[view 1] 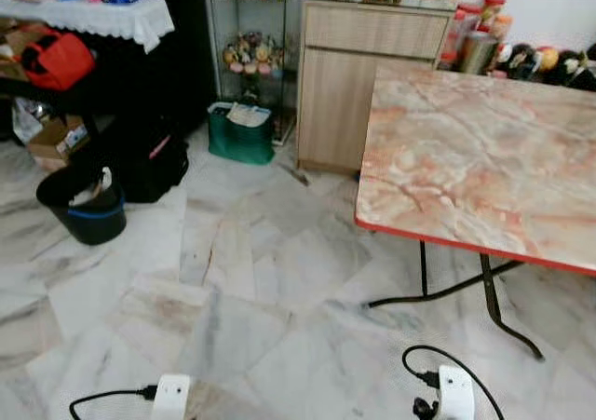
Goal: Setting the table
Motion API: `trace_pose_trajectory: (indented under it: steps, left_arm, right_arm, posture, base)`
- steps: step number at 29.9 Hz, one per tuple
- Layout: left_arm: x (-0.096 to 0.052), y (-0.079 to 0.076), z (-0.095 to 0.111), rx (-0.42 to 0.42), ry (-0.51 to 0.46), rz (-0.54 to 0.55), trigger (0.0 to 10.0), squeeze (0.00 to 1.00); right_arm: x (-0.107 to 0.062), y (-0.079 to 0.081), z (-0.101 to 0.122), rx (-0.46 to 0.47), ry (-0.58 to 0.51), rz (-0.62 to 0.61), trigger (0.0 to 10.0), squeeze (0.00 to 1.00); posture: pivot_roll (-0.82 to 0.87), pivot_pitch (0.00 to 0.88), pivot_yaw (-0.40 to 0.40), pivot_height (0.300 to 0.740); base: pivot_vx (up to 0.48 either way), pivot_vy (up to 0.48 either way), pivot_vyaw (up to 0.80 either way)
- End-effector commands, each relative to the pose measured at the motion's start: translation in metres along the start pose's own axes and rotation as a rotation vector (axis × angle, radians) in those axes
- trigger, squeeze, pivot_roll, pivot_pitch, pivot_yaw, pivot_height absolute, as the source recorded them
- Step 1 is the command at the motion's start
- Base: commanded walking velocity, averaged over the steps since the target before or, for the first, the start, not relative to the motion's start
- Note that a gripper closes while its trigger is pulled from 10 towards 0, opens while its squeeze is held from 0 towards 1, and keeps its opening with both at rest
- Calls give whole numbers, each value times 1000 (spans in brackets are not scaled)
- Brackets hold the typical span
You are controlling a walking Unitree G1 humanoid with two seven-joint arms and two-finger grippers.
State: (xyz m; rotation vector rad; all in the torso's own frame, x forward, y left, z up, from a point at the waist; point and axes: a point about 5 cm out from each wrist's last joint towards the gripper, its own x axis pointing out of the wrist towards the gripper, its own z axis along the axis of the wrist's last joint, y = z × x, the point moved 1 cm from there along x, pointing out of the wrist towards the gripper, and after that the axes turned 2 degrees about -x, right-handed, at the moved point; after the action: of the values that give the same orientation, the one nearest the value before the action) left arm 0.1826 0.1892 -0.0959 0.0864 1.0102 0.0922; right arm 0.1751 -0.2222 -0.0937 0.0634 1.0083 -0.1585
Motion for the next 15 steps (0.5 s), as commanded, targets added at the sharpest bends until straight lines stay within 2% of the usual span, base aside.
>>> trace_pose_trajectory:
  steps: [1,8,15]
  left_arm:
    - [0,5,-5,21,25,6,10000,0]
    - [0,6,-3,20,17,4,10000,0]
    - [0,6,-3,17,17,3,10000,0]
  right_arm:
    - [0,1,-3,12,24,-5,10000,0]
    - [0,2,-2,-14,26,-3,10000,0]
    - [0,2,0,8,1,1,10000,0]
  posture:
    - [32,0,-46,740]
    - [41,0,-47,740]
    - [38,0,-52,740]
  base:
    - [0,-480,-569]
    - [0,-480,-707]
    - [0,-411,0]
